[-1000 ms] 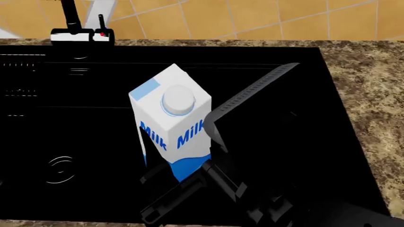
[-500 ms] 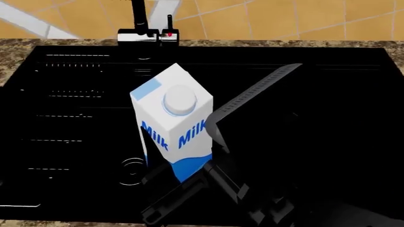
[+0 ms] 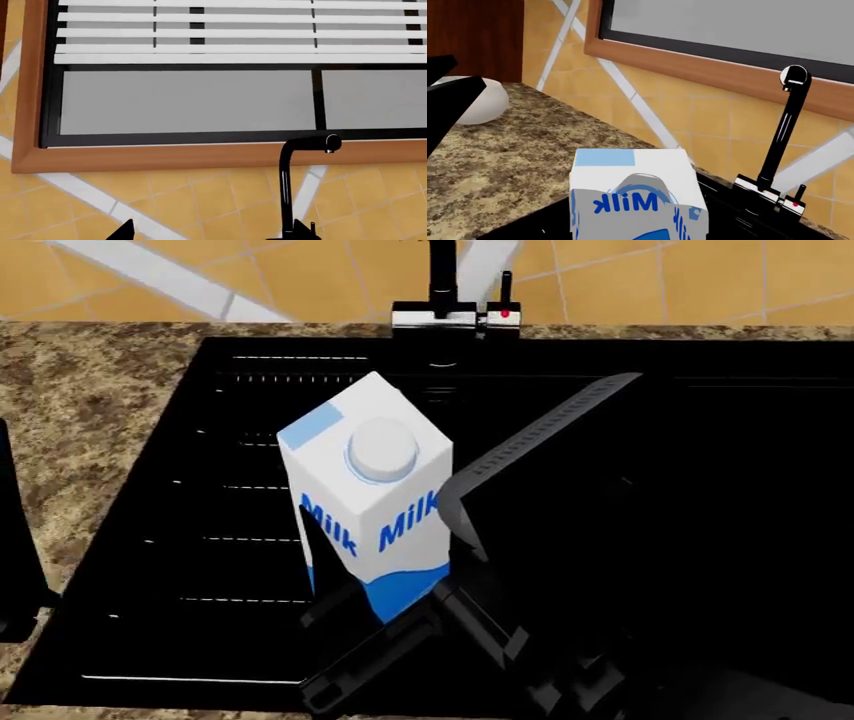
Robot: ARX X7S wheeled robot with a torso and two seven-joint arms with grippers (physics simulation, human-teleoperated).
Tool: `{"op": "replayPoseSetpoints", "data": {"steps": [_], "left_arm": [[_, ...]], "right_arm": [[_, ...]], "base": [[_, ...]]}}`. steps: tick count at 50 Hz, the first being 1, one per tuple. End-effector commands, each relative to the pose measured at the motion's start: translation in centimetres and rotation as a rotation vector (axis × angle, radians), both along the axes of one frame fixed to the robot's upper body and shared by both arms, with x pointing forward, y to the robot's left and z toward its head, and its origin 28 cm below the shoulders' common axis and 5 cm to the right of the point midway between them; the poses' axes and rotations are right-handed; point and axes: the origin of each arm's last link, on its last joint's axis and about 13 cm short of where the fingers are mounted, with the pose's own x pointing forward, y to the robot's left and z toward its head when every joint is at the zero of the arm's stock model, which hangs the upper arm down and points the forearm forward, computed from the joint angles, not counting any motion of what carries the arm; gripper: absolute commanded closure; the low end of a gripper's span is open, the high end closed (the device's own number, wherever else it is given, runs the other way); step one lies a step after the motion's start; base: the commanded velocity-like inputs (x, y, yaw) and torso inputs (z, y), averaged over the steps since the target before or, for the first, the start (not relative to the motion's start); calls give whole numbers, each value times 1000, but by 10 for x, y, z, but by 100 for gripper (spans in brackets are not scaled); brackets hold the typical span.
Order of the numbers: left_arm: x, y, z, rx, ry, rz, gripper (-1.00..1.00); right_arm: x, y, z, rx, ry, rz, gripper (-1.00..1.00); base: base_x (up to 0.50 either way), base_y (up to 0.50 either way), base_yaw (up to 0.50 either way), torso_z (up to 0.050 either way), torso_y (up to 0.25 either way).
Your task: Place the eggs and milk next to the bowl.
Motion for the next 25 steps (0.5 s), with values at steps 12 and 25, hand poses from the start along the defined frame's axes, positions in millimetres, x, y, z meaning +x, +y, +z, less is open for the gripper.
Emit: {"op": "replayPoseSetpoints", "data": {"steps": [12, 25], "left_arm": [[5, 3, 3, -13, -46, 30, -100], [4, 3, 3, -11, -46, 30, -100]], "right_arm": [[3, 1, 11, 8, -91, 19, 100], [2, 0, 10, 12, -92, 13, 100]], "base": [[1, 500, 0, 0, 1], [0, 500, 0, 0, 1]]}}
